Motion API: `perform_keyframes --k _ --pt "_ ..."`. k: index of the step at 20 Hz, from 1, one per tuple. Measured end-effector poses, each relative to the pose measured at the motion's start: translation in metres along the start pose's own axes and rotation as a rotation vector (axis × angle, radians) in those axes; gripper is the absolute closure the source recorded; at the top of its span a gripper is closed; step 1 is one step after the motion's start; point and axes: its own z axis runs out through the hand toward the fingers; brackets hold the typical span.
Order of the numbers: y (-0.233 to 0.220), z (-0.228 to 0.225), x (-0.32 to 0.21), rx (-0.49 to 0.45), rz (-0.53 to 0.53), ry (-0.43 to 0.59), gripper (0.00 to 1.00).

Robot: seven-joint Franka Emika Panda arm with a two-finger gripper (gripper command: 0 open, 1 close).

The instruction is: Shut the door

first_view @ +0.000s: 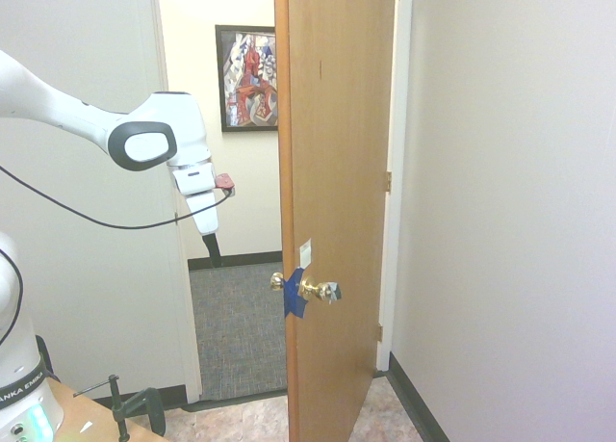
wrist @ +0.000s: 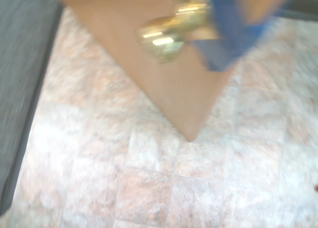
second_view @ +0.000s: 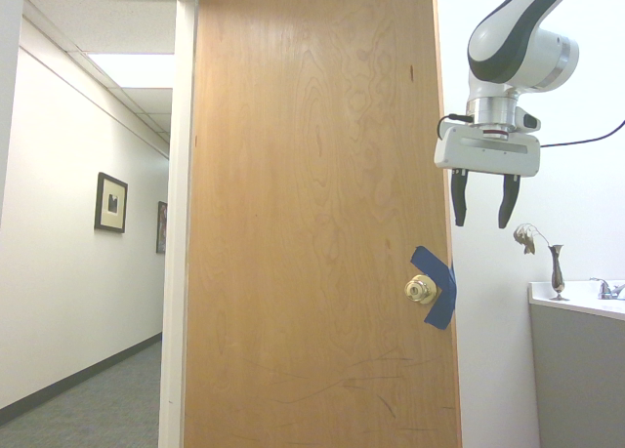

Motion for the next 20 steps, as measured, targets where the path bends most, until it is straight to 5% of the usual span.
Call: perform_keyframes --k 11,20 --pt "0.071 0.017 0.122 -0.042 0.318 0.026 0.0" --pt "0.054 0.04 0.196 -0.061 0.367 0.071 0.0"
